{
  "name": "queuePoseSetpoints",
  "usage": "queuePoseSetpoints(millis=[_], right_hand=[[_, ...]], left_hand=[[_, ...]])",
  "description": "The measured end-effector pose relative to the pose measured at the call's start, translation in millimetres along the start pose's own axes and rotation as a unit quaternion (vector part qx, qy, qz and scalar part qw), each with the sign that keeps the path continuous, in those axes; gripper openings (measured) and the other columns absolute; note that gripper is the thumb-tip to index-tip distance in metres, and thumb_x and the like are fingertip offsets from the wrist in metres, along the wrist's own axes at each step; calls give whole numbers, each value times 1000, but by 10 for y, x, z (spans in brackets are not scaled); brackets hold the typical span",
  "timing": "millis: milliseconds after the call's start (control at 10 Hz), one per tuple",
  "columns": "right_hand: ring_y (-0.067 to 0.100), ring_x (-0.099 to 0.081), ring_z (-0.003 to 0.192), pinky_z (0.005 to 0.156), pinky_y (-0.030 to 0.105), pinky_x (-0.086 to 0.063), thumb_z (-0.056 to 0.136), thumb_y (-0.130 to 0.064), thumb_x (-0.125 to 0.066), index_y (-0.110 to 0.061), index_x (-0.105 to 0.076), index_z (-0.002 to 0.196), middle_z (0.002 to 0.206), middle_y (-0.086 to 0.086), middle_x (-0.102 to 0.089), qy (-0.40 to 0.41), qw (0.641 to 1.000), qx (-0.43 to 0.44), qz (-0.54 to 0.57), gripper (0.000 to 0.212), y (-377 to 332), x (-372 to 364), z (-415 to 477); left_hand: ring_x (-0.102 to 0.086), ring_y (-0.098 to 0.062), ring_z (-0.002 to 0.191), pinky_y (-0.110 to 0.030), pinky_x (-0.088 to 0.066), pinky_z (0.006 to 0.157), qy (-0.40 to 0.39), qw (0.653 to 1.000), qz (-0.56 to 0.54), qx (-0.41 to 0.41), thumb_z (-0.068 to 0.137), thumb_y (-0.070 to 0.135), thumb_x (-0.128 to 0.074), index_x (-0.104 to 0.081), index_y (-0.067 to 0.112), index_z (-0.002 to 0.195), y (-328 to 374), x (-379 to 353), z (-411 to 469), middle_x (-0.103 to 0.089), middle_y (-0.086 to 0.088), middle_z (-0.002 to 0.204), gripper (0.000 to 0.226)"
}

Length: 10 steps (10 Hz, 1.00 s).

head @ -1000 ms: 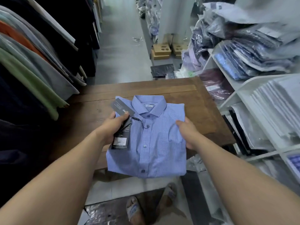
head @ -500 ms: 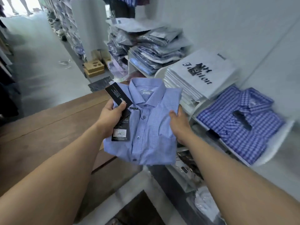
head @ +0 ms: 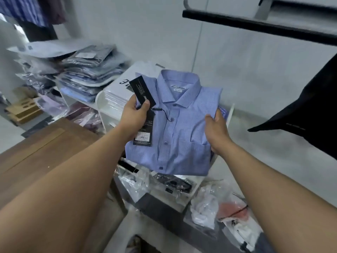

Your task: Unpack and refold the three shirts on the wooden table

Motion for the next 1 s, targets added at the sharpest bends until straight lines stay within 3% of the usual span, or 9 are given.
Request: queuePoseSetpoints(millis=[200,300,400,500,600,700,800,900,1000], right_hand=[[8,-59,87,90,35,-49,104,-16,-34,-34,-49,123,103,-18,-59,70,997,-15,6,30,41,380,477],[16,-60,95,90,35,-50,103,-15,-33,-33,-48,126,102,-17,-57,101,994,-32,-15,33,129,439,797],[20,-59,107,95,35,-48,102,-19,-40,-33,-45,137,114,-11,-59,147,987,-57,-43,38,255,517,1097],[29,-56,115,93,31,-44,97,-24,-59,-27,-23,157,141,8,-50,181,968,-85,-153,70,361,543,1277],[38,-41,126,102,37,-39,90,-29,-66,-21,-33,154,145,17,-37,147,919,-24,-366,73,380,370,1348],[36,-44,128,103,40,-43,91,-43,-61,-21,-46,145,142,13,-47,-34,882,-48,-468,60,654,17,1428],[36,-44,133,109,43,-40,92,-62,-51,-24,-45,147,147,10,-45,-157,852,-120,-484,66,979,-208,1395],[34,-34,144,118,43,-30,95,-65,-46,-23,-33,155,160,8,-32,-198,860,-141,-448,75,1165,-340,1317],[33,-40,140,114,41,-36,95,-61,-49,-21,-37,153,157,9,-39,-166,874,-127,-439,72,1133,-284,1382]], left_hand=[[-69,-11,84,-23,-53,63,-58,994,76,-45,103,27,-57,-62,21,117,160,-648,694,-70,8,98,17],[-66,-11,84,-22,-49,62,-88,989,106,-59,103,28,-56,-59,23,113,130,-957,1079,-67,10,95,12],[-63,-20,92,-28,-46,67,-105,978,170,-65,100,31,-60,-53,20,129,43,-1240,1457,-65,4,107,32],[-52,-31,114,-39,-45,89,-121,935,323,-79,92,37,-70,-31,17,151,-151,-1491,1698,-51,-12,131,73],[-35,-38,130,-46,-39,101,-154,831,509,-163,86,40,-72,-27,17,153,-352,-1750,1724,-38,-17,143,83],[-51,-34,121,-44,-49,95,-283,765,563,-137,87,46,-64,-48,21,140,-701,-1973,1704,-54,-12,132,61],[-62,-28,105,-42,-55,89,-363,716,592,-63,82,60,-59,-63,24,122,-1035,-2003,1634,-65,-6,118,54],[-61,-32,106,-41,-52,91,-334,728,597,-42,88,60,-54,-62,22,122,-1146,-1931,1580,-61,-9,120,52],[-58,-37,111,-41,-48,89,-306,751,583,-50,94,48,-56,-56,16,126,-1101,-1932,1531,-55,-16,123,45]])
Point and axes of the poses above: each hand's wrist, its own z-axis towards the middle knuckle, its own x-axis out of the back of the hand, y = z × x, the point moved 7 cm from there along z, towards the middle knuckle
